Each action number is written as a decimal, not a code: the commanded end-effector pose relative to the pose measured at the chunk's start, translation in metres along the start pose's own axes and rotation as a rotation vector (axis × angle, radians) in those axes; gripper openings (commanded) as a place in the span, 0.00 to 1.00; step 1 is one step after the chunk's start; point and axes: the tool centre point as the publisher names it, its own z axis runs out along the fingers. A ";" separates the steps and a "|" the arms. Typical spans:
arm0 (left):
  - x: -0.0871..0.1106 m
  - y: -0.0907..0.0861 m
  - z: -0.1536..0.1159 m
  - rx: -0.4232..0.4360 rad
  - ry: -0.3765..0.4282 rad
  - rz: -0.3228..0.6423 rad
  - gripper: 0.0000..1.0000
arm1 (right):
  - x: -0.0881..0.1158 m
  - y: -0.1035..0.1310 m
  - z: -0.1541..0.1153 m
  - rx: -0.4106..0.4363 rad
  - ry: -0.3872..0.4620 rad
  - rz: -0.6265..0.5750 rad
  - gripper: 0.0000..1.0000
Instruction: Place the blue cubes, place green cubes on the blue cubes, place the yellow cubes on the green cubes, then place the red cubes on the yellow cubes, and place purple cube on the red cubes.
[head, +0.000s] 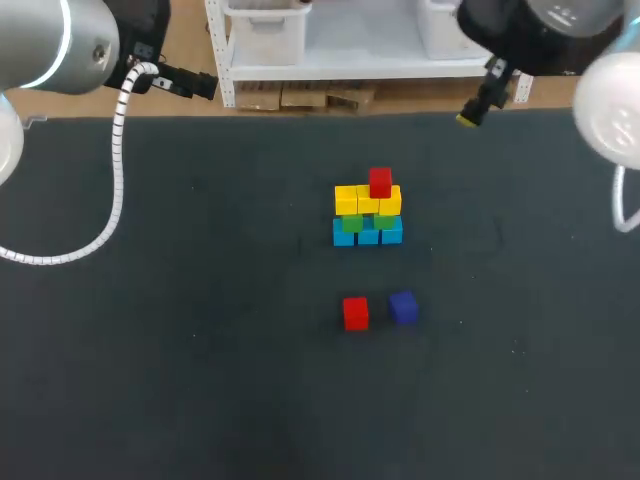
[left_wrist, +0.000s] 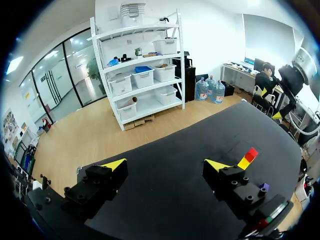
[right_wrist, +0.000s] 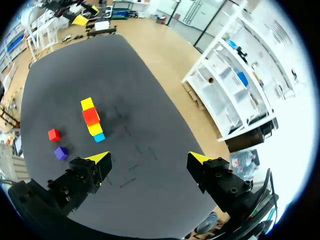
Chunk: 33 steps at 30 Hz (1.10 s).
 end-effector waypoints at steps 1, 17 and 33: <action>0.001 0.000 0.000 0.002 -0.003 -0.001 1.00 | 0.021 -0.003 -0.007 0.057 -0.070 0.044 1.00; 0.001 0.000 0.000 0.002 -0.003 -0.001 1.00 | 0.056 -0.036 -0.033 0.180 -0.172 0.207 1.00; 0.001 0.000 0.000 0.002 -0.003 -0.001 1.00 | 0.061 -0.042 -0.036 0.192 -0.184 0.270 1.00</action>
